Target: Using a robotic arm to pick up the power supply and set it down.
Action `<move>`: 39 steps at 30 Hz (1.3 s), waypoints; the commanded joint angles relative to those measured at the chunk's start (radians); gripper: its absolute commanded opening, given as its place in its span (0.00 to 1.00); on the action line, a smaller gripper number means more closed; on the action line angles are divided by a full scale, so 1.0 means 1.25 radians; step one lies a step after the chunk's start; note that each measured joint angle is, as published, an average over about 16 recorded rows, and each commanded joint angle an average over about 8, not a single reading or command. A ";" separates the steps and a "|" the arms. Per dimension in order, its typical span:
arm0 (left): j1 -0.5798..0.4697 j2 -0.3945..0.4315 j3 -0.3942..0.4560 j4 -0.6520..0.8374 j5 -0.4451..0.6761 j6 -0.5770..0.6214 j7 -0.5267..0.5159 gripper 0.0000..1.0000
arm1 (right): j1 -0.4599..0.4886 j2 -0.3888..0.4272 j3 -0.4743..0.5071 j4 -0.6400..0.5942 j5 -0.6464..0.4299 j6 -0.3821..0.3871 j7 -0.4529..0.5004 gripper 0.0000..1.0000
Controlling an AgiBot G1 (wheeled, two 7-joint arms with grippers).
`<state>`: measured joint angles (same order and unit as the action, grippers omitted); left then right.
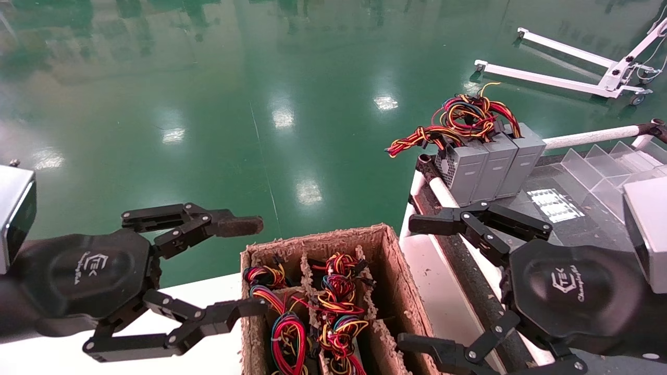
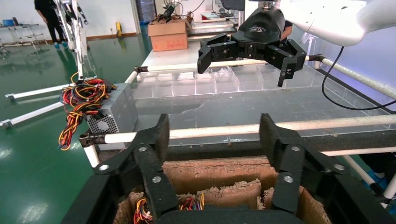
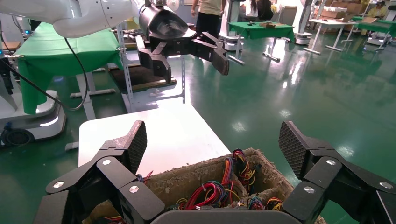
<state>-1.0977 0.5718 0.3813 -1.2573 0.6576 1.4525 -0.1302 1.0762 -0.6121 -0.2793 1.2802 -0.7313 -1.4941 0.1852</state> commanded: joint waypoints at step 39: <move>0.000 0.000 0.000 0.000 0.000 0.000 0.000 1.00 | 0.000 0.000 0.000 0.000 0.000 0.000 0.000 1.00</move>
<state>-1.0977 0.5718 0.3813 -1.2573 0.6577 1.4525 -0.1302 1.0762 -0.6121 -0.2793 1.2802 -0.7313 -1.4941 0.1852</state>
